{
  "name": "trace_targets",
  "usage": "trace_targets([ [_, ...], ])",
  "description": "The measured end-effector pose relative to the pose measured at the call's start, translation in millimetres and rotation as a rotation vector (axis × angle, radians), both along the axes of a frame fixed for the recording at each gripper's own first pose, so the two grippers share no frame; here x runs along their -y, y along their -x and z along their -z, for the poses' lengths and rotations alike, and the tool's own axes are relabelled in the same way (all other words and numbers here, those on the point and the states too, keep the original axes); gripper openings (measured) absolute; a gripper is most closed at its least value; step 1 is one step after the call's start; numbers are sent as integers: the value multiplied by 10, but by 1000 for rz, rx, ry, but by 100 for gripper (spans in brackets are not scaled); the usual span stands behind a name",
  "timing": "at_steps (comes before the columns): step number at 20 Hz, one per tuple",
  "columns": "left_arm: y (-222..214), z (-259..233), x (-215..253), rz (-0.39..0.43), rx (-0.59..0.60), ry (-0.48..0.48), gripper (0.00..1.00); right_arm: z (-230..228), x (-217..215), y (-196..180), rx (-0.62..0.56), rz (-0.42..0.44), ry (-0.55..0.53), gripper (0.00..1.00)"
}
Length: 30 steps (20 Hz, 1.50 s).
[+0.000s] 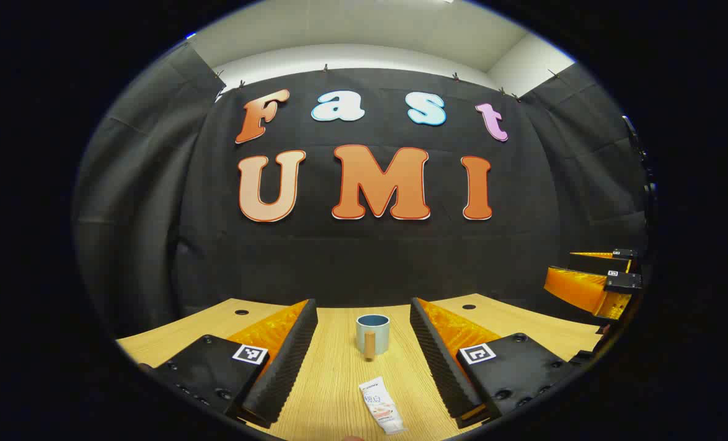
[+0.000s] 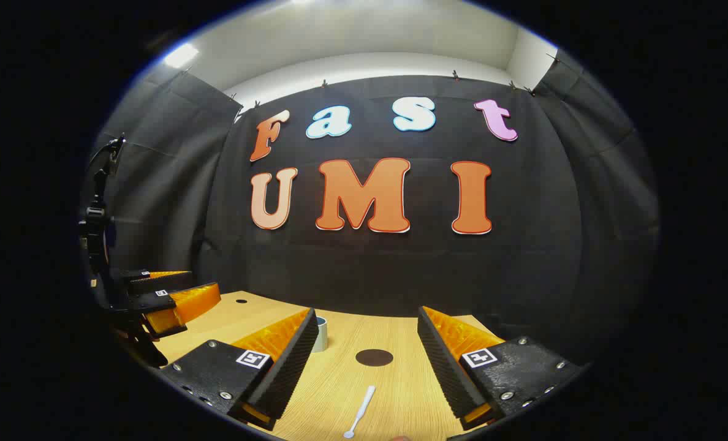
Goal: Put the toothbrush and toothpaste on the desktop into the cup, then pick up the cup and place it on the coaster on the desktop.
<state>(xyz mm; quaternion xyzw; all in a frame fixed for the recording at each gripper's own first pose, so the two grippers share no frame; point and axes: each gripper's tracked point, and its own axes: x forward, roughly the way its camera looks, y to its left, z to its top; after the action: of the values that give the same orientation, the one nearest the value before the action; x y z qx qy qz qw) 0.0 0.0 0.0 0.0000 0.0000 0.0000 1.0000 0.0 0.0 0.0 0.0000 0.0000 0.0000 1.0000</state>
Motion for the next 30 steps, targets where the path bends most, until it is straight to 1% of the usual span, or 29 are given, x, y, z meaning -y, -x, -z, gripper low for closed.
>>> trace_targets([
  [6, -46, 14, 92, 9, -10, -17, 98, 32, 1, -5, -5, 1, 10, 98],
  [11, -67, 44, 143, 12, -20, -30, 98, 86, 69, -21, -25, 14, -7, 98],
  [15, -106, 47, 165, 9, -30, -28, 98, 164, 138, -39, -60, 18, -14, 98],
  [19, -162, 106, 202, 12, -64, -18, 98, 303, 171, -62, -118, 13, -23, 98],
  [21, -196, 202, 230, 15, -108, -34, 99, 399, 190, -85, -155, 16, -17, 98],
  [22, -235, 280, 209, 6, -144, -48, 98, 470, 194, -93, -186, 16, -14, 98],
  [25, -286, 463, 258, 16, -231, -71, 98, 639, 177, -128, -263, -1, -35, 98],
  [30, -369, 784, 328, 37, -359, -56, 99, 1005, 149, -193, -404, -17, -76, 98],
])
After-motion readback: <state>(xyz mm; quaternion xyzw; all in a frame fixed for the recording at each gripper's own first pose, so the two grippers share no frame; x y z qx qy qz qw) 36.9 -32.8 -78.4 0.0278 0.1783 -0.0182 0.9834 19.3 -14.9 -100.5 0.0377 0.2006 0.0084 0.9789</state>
